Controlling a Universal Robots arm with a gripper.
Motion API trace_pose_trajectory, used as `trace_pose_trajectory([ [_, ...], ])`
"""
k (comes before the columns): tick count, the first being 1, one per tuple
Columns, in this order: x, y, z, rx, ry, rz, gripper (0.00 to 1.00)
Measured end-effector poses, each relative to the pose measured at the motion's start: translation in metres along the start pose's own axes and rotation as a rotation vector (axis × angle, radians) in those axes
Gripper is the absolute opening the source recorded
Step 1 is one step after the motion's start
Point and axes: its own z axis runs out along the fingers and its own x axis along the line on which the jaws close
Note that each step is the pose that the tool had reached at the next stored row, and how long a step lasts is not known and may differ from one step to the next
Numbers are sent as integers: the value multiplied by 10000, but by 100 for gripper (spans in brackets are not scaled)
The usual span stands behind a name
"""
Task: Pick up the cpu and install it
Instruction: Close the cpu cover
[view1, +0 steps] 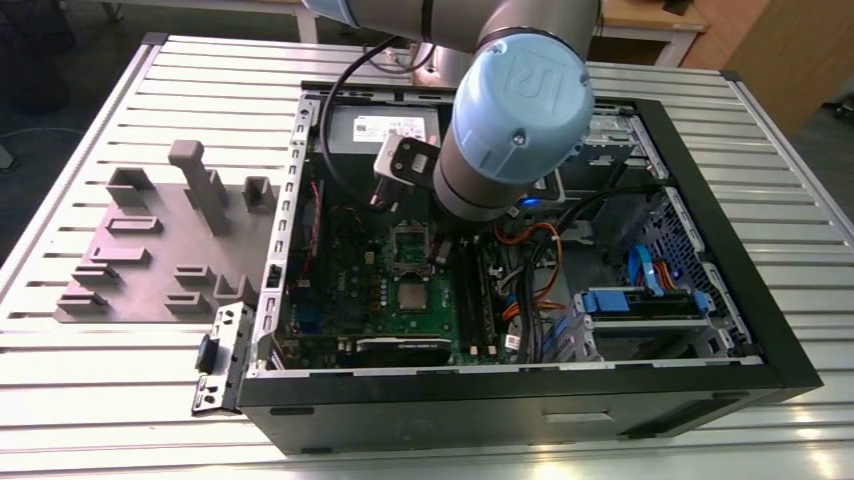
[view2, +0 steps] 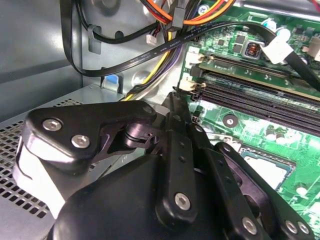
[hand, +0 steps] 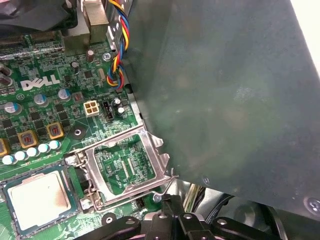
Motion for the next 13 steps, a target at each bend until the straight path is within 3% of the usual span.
trace_pose_trajectory([
  [3,-7,4,-20,18,53,1,11],
  [13,-38,29,-105,28,73,1,11],
])
